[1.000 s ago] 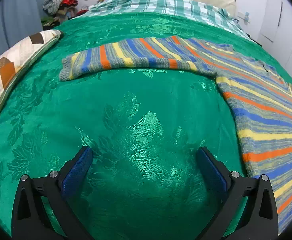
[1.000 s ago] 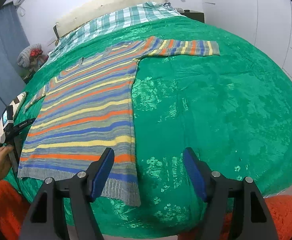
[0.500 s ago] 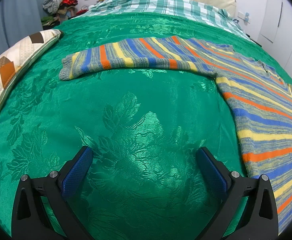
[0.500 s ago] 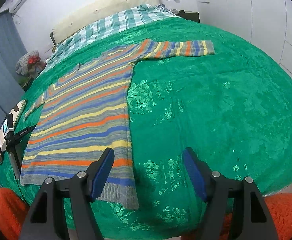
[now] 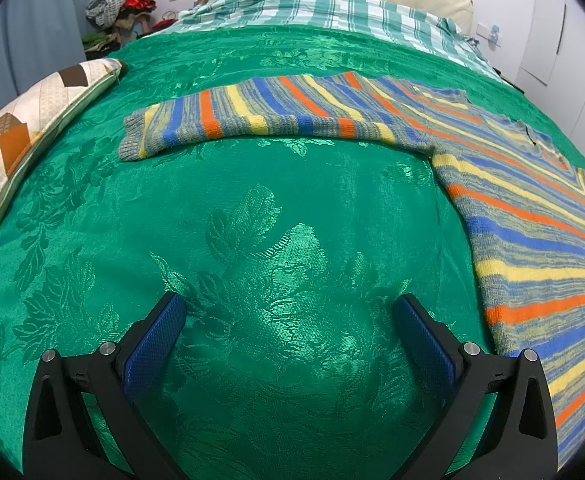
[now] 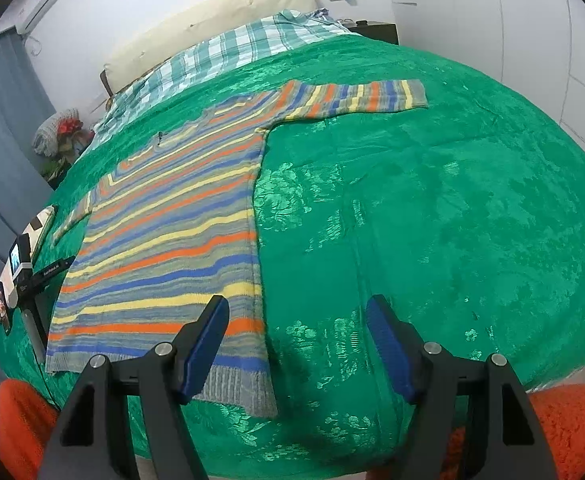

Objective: Fold small clothes

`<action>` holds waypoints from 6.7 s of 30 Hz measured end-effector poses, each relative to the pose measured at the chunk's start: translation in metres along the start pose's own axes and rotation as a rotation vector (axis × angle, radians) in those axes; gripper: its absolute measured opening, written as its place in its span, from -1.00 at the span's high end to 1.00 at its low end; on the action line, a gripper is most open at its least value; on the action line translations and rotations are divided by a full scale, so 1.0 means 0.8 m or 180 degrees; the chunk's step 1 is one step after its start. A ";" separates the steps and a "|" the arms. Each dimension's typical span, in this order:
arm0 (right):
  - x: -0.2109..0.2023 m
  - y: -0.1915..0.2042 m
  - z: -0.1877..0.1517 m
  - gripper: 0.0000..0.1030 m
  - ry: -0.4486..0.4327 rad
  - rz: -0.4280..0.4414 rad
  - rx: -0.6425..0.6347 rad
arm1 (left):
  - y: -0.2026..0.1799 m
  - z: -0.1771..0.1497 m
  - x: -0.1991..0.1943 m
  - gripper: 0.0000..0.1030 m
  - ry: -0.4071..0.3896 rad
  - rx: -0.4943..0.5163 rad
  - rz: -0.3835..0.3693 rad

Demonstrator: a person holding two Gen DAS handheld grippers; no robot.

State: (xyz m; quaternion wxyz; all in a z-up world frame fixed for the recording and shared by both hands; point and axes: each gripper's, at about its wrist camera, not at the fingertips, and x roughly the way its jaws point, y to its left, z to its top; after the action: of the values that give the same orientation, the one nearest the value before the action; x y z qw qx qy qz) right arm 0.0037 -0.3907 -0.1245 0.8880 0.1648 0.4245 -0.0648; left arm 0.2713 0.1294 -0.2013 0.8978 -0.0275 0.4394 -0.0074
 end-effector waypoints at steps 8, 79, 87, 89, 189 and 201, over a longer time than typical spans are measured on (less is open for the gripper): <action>0.011 -0.005 0.005 -0.38 0.0133 0.0116 0.0051 | 0.001 0.001 0.000 -0.99 0.0001 -0.0001 -0.0001; 0.342 0.117 0.318 -0.18 0.1208 0.1131 0.0047 | 0.008 0.014 0.006 -0.99 0.0162 -0.0013 -0.0050; 0.257 0.117 0.276 -0.39 0.0632 0.0777 -0.0211 | 0.076 0.039 -0.029 -0.99 0.0161 -0.0571 -0.0559; 0.223 0.119 0.259 -0.45 0.0502 0.0827 -0.0355 | 0.124 0.061 -0.026 -0.99 0.0032 -0.1106 -0.0723; 0.347 0.292 0.332 0.32 0.0911 0.1184 -0.1413 | -0.161 0.239 0.081 -0.70 -0.0062 0.0289 -0.1285; 0.412 0.273 0.319 0.36 0.0946 0.1191 -0.1175 | -0.140 0.231 0.163 -0.50 0.0028 0.0106 -0.0114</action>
State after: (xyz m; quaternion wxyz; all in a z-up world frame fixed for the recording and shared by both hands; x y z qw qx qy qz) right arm 0.4540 -0.2665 -0.1790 0.8276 0.0837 0.5166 0.2031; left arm 0.4980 0.0208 -0.1848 0.8960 -0.0203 0.4426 -0.0309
